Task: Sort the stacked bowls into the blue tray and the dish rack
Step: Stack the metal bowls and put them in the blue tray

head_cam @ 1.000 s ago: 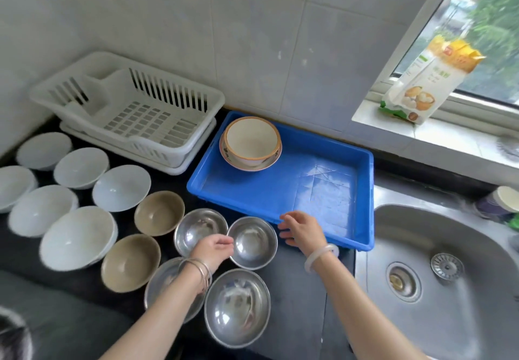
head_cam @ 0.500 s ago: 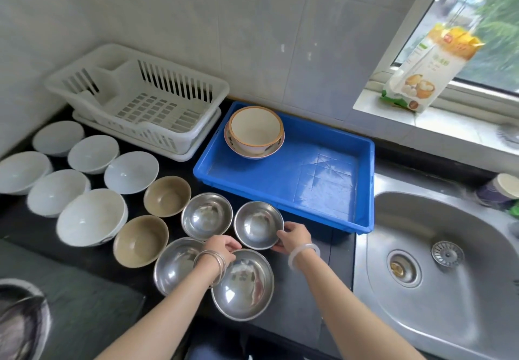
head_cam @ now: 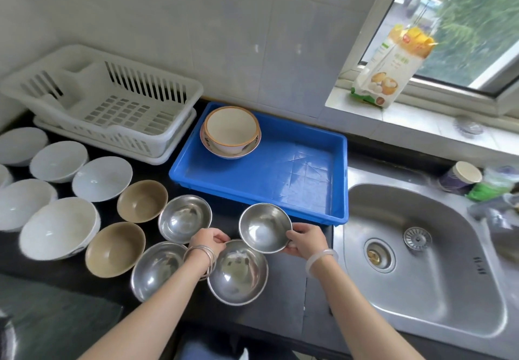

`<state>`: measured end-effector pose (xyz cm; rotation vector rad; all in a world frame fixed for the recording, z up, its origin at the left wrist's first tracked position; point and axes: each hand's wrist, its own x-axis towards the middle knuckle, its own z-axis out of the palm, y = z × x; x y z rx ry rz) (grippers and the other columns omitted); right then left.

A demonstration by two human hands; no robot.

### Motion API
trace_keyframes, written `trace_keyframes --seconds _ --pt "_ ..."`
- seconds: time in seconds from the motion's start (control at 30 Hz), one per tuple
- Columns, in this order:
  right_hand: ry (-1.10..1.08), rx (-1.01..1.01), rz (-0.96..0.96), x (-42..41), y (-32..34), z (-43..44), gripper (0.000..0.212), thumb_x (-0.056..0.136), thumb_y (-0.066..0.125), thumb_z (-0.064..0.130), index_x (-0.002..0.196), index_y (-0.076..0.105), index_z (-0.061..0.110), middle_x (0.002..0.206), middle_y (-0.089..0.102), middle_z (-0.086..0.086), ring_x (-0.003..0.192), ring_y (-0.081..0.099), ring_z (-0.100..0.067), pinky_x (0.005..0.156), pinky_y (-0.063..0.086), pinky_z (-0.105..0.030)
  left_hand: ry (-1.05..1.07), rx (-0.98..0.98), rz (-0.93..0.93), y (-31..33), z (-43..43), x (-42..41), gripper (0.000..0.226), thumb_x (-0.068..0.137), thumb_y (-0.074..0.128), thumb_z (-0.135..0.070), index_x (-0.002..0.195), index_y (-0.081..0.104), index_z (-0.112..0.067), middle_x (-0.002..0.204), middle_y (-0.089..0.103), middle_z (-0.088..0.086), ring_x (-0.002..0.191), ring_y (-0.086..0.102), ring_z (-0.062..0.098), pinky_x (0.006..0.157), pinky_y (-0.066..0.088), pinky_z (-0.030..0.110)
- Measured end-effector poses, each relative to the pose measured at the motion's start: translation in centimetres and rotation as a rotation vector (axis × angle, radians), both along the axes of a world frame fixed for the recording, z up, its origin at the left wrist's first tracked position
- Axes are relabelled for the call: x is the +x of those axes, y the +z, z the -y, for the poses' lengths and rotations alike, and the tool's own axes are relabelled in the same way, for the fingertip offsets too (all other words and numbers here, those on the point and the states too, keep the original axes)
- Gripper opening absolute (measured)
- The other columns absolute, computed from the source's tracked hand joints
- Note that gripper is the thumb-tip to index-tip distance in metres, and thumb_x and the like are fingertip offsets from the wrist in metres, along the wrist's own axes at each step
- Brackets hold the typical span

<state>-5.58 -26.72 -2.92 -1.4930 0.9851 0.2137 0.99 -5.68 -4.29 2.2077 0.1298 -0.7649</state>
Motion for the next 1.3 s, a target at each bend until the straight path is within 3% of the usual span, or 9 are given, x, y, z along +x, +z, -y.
trace_keyframes --seconds 0.1,0.3,0.5,0.6,0.77,0.93,1.07,1.17,1.3 --pt "-0.022 -0.001 0.045 -0.3 0.5 0.4 0.026 0.08 0.054 -0.006 0.074 0.072 0.012 0.077 0.069 -0.013 0.069 0.07 -0.026 0.056 0.058 -0.028 0.027 -0.028 0.007 -0.2 0.6 0.4 0.012 0.078 0.067 -0.007 0.087 0.072 -0.013 0.08 0.069 0.002 0.078 0.062 0.015 0.076 0.048 0.024" --pt "0.027 -0.085 0.032 -0.7 0.6 0.2 0.021 0.081 0.058 -0.001 0.093 0.072 0.007 0.087 0.071 -0.013 0.069 0.069 -0.023 0.06 0.06 -0.033 0.107 -0.097 0.03 -0.7 1.6 1.1 0.011 0.077 0.068 -0.004 0.084 0.071 -0.013 0.087 0.072 0.006 0.084 0.064 0.017 0.079 0.047 0.024" --pt "0.114 -0.227 -0.007 -1.3 0.0 -1.6 0.014 0.08 0.061 0.004 0.091 0.069 0.01 0.08 0.067 -0.001 0.052 0.063 -0.009 0.055 0.06 -0.026 0.24 -0.218 -0.072 -1.3 1.4 0.9 0.007 0.083 0.064 -0.012 0.087 0.07 -0.011 0.088 0.07 0.009 0.089 0.066 0.027 0.087 0.055 0.043" --pt "0.144 -0.272 -0.018 -1.4 -0.3 -2.2 0.014 0.08 0.062 0.007 0.091 0.069 0.011 0.079 0.065 0.002 0.054 0.064 -0.012 0.055 0.059 -0.025 0.347 -0.33 -0.206 -1.1 1.3 0.7 0.02 0.088 0.057 -0.016 0.102 0.067 -0.006 0.099 0.066 0.013 0.092 0.062 0.027 0.075 0.056 0.037" --pt "0.156 -0.304 -0.02 -1.4 -0.8 -2.6 0.013 0.081 0.062 0.007 0.09 0.07 0.011 0.081 0.069 -0.003 0.059 0.066 -0.014 0.054 0.058 -0.021 0.321 -0.407 -0.287 0.0 1.1 -0.3 0.027 0.09 0.056 -0.011 0.116 0.059 -0.004 0.11 0.061 0.013 0.097 0.057 0.023 0.064 0.052 0.028" --pt "0.175 -0.415 -0.031 -1.8 -1.5 -2.8 0.009 0.08 0.063 0.014 0.086 0.068 0.018 0.081 0.069 0.0 0.074 0.067 -0.021 0.071 0.058 -0.032 0.299 -0.427 -0.329 0.6 1.0 -0.8 0.034 0.089 0.052 0.003 0.123 0.052 0.0 0.126 0.057 0.02 0.099 0.054 0.024 0.065 0.05 0.03" --pt "0.191 -0.489 -0.014 -2.2 -2.2 -2.8 0.012 0.083 0.062 0.017 0.093 0.064 0.023 0.07 0.059 0.003 0.062 0.055 -0.013 0.056 0.045 -0.019 0.297 -0.426 -0.349 0.5 0.7 -0.9 0.034 0.089 0.052 0.003 0.123 0.052 0.001 0.125 0.057 0.02 0.097 0.054 0.022 0.066 0.051 0.03" --pt "0.157 -0.407 -0.027 -2.1 -2.6 -2.6 0.016 0.083 0.064 0.019 0.099 0.066 0.022 0.073 0.059 0.006 0.065 0.056 -0.01 0.058 0.046 -0.017 0.296 -0.441 -0.371 0.5 0.6 -0.9 0.034 0.09 0.051 0.002 0.123 0.051 0.0 0.111 0.059 0.016 0.084 0.058 0.019 0.063 0.052 0.028" --pt "0.016 0.041 -0.052 -1.9 -2.8 -2.6 0.028 0.085 0.065 0.016 0.113 0.065 0.02 0.098 0.068 -0.009 0.087 0.065 -0.022 0.06 0.056 -0.028 0.292 -0.454 -0.408 0.4 0.6 -0.9 0.034 0.091 0.051 -0.001 0.125 0.051 -0.003 0.102 0.06 0.011 0.074 0.059 0.014 0.061 0.054 0.028"
